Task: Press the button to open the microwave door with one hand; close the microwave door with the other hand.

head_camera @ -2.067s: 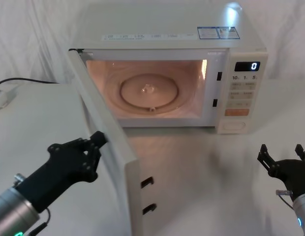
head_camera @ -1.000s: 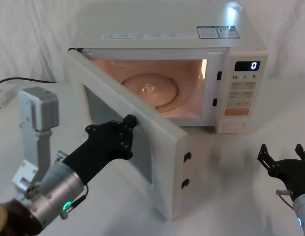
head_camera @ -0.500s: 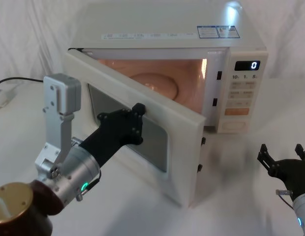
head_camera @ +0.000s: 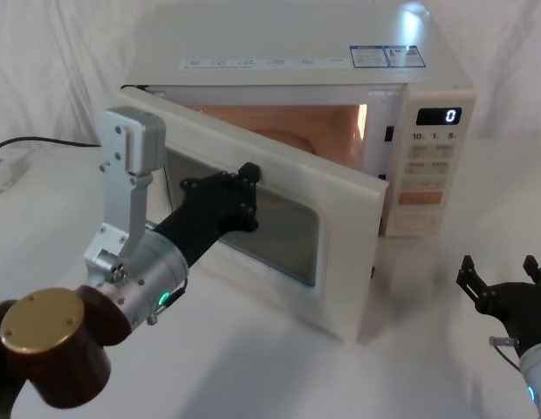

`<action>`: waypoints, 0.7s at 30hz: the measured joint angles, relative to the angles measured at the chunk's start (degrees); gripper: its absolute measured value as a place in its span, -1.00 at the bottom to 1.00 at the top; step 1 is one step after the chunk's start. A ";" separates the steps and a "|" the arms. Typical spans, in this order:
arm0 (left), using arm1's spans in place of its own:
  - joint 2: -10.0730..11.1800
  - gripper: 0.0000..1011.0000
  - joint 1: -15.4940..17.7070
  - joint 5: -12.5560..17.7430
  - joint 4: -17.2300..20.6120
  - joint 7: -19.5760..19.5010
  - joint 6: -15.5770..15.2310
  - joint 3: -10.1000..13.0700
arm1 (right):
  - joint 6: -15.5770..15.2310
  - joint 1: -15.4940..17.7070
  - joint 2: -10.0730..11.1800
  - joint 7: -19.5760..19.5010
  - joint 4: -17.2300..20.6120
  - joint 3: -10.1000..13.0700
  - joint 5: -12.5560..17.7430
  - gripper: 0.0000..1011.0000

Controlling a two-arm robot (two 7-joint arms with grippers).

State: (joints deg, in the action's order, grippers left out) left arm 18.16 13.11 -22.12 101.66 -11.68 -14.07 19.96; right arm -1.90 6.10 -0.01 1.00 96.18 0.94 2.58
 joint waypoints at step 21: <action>-4.48 -1.00 8.71 5.34 -10.03 -2.04 0.74 3.79 | 0.00 0.00 0.00 0.01 0.00 0.00 0.00 0.98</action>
State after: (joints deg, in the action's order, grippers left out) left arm 13.69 21.83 -16.78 91.63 -13.72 -13.33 23.75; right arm -1.89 6.10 -0.01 1.00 96.18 0.94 2.58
